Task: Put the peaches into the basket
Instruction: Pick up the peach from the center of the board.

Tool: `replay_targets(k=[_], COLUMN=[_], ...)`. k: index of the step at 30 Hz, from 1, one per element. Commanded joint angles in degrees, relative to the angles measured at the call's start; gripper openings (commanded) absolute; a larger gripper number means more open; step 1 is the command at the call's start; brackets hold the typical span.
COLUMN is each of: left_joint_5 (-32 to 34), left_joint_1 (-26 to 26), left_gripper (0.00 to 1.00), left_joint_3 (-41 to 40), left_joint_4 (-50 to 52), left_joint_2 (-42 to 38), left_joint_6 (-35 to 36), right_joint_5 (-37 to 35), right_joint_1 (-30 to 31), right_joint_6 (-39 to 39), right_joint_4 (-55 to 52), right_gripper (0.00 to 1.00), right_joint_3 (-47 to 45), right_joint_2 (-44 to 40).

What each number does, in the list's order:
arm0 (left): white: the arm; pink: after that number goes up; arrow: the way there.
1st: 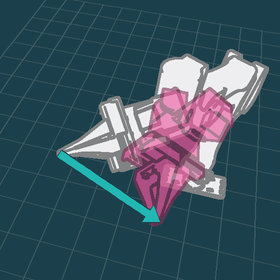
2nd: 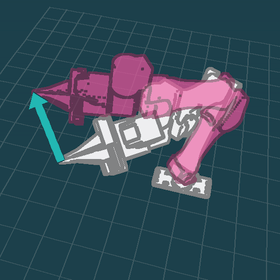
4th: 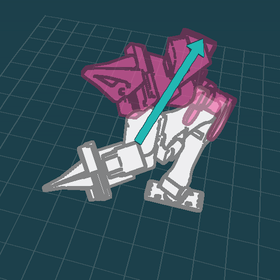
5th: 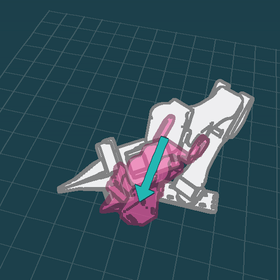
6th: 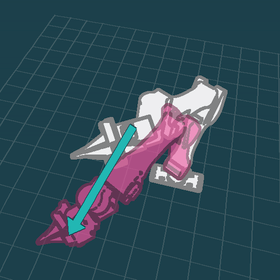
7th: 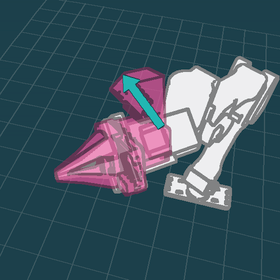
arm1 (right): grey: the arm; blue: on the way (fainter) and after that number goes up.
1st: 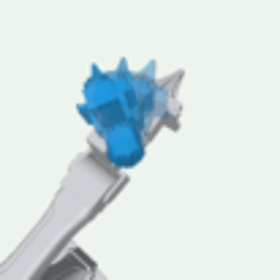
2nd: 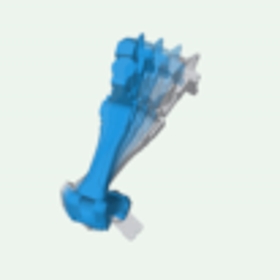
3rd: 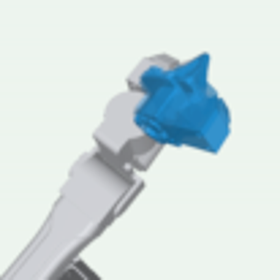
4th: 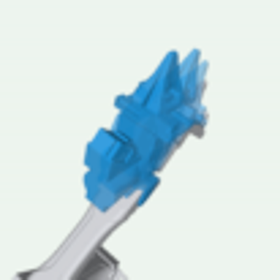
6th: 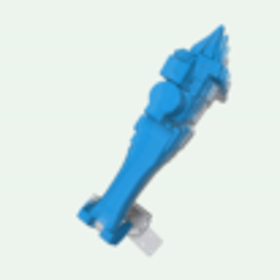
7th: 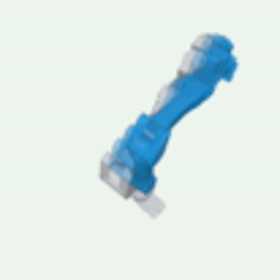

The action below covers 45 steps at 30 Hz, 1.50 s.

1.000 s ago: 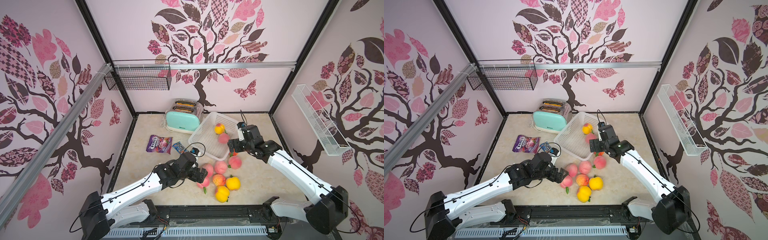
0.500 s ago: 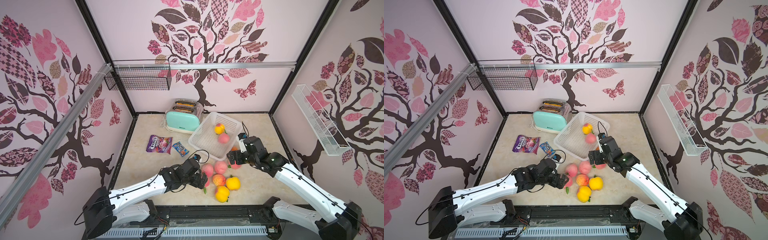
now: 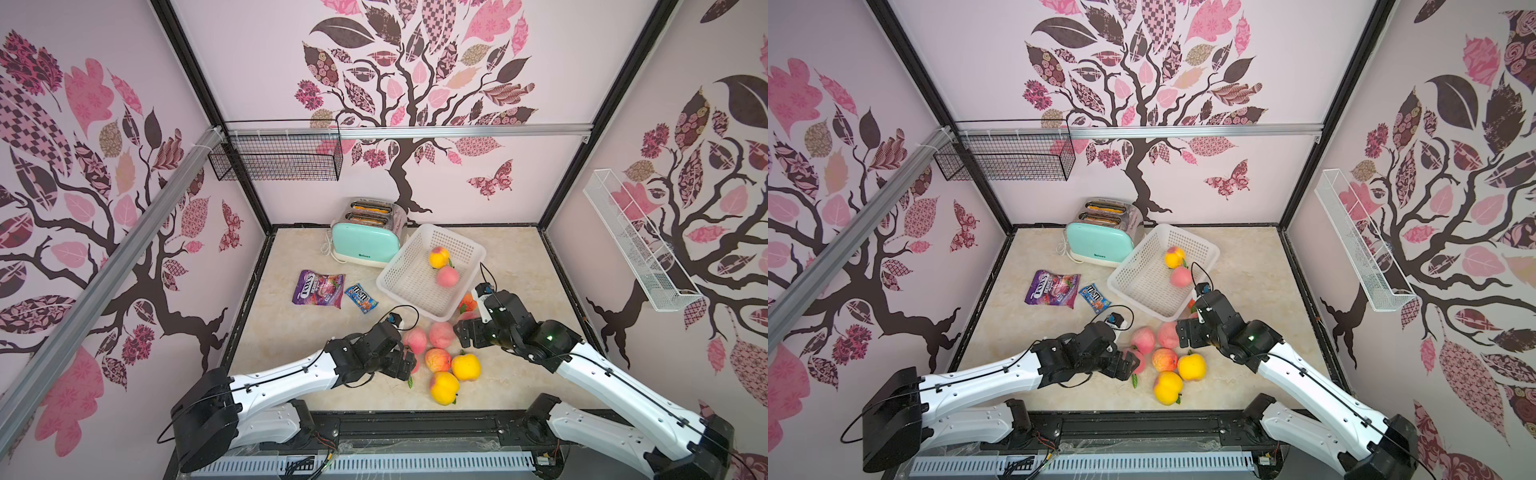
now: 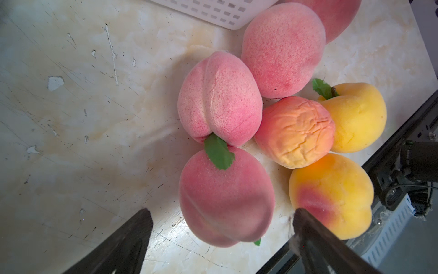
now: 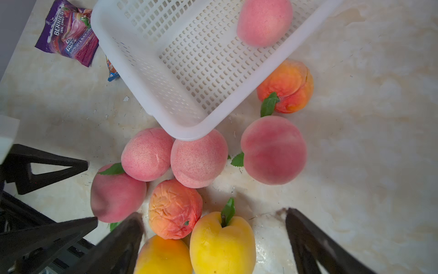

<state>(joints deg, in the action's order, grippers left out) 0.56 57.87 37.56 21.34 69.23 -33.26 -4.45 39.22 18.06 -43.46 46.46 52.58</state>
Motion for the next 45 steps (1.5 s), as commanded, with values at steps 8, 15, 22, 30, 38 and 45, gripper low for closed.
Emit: replay_targets(k=[8, 15, 22, 30, 38, 45], left_joint_5=[-1.55, -1.44, -1.0, -0.95, 0.07, 1.99], left_joint_1=[0.56, 0.66, 0.65, 0.62, 0.67, 0.62], left_gripper=[0.97, 0.97, 0.95, 0.82, 0.74, 0.73], left_joint_3=[-0.3, -0.3, 0.36, 1.58, 2.6, 2.17], left_joint_4=[-4.82, -6.14, -6.23, -5.29, -1.54, 3.21], left_joint_2=[4.0, 6.72, 8.94, 10.47, 8.81, 5.55], left_joint_6=[-0.96, -1.2, -0.61, -0.03, 0.38, 0.57], right_joint_5=[-0.63, -1.04, -1.41, -2.31, -2.64, -2.73], right_joint_1=[0.88, 0.98, 1.0, 0.98, 0.9, 0.97], right_joint_6=[1.97, 1.37, 0.96, 0.23, -0.05, -0.46], right_joint_4=[-0.27, 0.18, 0.4, 0.33, 0.46, 0.88], right_gripper=[0.96, 0.96, 0.96, 0.97, 0.97, 0.97], right_joint_3=[-2.59, -2.51, -2.82, -2.61, -2.36, -2.38], right_joint_2=[-1.5, -1.86, -1.77, -1.72, -2.05, -2.74])
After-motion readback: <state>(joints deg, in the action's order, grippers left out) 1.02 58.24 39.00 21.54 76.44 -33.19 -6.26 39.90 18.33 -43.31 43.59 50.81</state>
